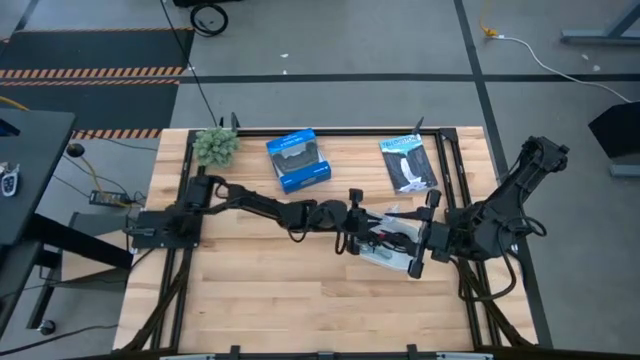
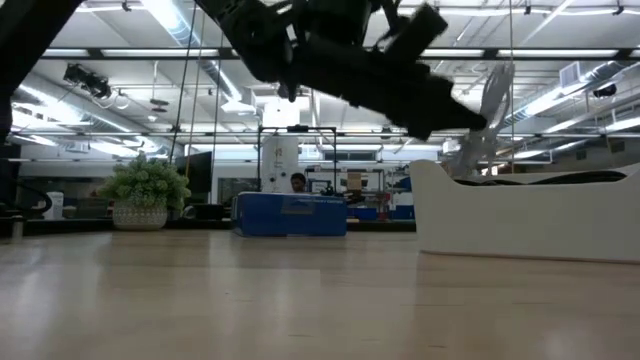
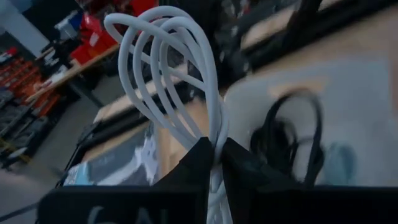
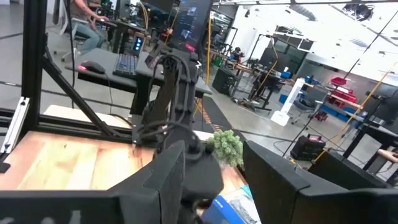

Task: Pick and place USB-C Cables
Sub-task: Put the white charger cable into the white bin, then return to Home Position

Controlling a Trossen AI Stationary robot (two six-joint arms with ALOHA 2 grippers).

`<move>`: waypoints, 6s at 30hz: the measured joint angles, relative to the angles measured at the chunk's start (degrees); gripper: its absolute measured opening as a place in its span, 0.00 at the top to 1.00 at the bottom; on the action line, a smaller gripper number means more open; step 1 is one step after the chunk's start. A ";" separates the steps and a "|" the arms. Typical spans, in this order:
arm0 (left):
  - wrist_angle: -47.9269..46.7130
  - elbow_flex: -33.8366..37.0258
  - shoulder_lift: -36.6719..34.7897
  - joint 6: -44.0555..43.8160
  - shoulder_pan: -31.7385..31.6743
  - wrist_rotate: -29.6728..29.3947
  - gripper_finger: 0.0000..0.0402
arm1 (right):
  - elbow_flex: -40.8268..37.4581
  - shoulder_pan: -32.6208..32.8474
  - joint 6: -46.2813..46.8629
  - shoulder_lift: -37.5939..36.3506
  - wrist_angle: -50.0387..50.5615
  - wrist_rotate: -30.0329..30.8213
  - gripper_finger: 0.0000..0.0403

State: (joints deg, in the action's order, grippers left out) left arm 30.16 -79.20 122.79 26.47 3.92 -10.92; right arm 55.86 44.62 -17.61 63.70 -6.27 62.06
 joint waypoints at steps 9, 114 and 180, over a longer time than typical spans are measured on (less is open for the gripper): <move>-2.85 0.00 0.21 4.64 1.32 -0.27 0.76 | 0.00 -2.01 -1.68 0.02 -0.10 -0.17 0.58; -13.92 74.51 -116.27 -31.90 8.86 -19.84 0.91 | -55.49 -42.21 17.34 -45.00 -30.66 -63.70 0.58; -19.53 78.73 -116.44 -31.78 8.75 5.63 0.93 | -55.50 -45.20 11.43 -44.98 -33.13 -57.20 0.58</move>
State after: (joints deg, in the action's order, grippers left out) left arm 10.62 -0.47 6.35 -5.31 12.67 -5.29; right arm 0.35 -0.58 -6.17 18.72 -39.40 4.86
